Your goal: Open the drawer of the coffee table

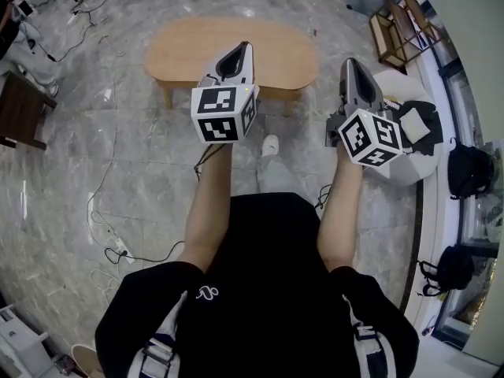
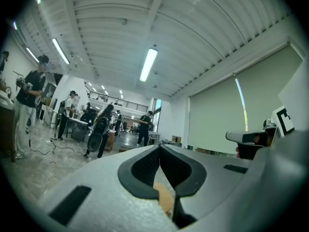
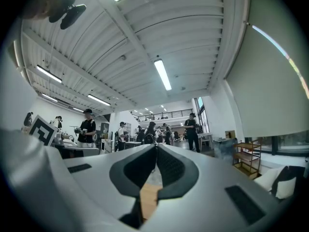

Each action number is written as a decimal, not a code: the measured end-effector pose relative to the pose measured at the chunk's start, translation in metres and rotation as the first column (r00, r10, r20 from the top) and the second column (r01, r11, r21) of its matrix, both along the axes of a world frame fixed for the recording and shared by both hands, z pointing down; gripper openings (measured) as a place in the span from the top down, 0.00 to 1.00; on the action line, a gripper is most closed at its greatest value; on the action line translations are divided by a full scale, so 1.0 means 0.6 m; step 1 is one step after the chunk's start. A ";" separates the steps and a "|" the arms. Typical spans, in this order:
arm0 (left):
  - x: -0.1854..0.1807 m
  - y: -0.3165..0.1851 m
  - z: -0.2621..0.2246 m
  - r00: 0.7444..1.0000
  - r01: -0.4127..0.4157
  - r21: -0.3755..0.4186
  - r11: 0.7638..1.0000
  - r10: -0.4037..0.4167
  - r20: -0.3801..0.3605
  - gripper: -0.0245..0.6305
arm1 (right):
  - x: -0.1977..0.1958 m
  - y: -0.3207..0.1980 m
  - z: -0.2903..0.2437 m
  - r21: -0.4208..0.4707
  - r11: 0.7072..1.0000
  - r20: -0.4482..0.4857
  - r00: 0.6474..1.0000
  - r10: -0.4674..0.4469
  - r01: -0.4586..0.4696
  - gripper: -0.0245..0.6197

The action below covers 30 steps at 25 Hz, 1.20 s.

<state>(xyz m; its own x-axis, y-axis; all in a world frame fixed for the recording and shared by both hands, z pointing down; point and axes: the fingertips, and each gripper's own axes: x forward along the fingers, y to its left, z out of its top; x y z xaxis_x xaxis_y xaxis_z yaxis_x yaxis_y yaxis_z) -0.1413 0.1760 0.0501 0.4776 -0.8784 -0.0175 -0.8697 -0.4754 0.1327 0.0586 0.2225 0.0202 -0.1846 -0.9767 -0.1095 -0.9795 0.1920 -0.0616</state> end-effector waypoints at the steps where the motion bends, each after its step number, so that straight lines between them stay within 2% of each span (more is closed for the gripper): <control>1: 0.009 -0.015 0.000 1.000 -0.002 0.001 1.000 0.002 0.002 0.95 | 0.007 -0.018 0.002 -0.003 1.000 0.005 1.000 -0.003 0.003 0.94; 8: 0.065 -0.149 0.012 1.000 0.007 -0.004 1.000 -0.007 0.030 0.95 | 0.043 -0.173 0.030 -0.023 0.999 0.029 0.999 -0.045 0.045 0.94; 17: 0.165 -0.379 0.036 0.999 0.046 -0.049 0.998 -0.045 0.017 0.95 | 0.142 -0.428 0.057 -0.082 0.992 0.042 0.995 -0.090 0.094 0.94; 22: 0.211 -0.486 0.034 0.998 0.054 -0.066 0.996 -0.051 0.034 0.95 | 0.168 -0.558 0.066 -0.115 0.983 0.081 0.988 -0.134 0.143 0.94; 30: 0.243 -0.595 -0.018 0.995 0.085 -0.061 0.995 -0.081 0.062 0.95 | 0.205 -0.678 0.031 -0.116 0.976 0.142 0.976 -0.165 0.182 0.94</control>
<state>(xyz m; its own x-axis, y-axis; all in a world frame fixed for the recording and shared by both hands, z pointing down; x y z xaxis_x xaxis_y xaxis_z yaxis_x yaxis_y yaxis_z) 0.0044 -0.1810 0.0394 0.4015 -0.9135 0.0659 -0.9130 -0.3935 0.1074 0.1817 -0.1843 0.0386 -0.3451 -0.9384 -0.0202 -0.9135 0.3407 -0.2222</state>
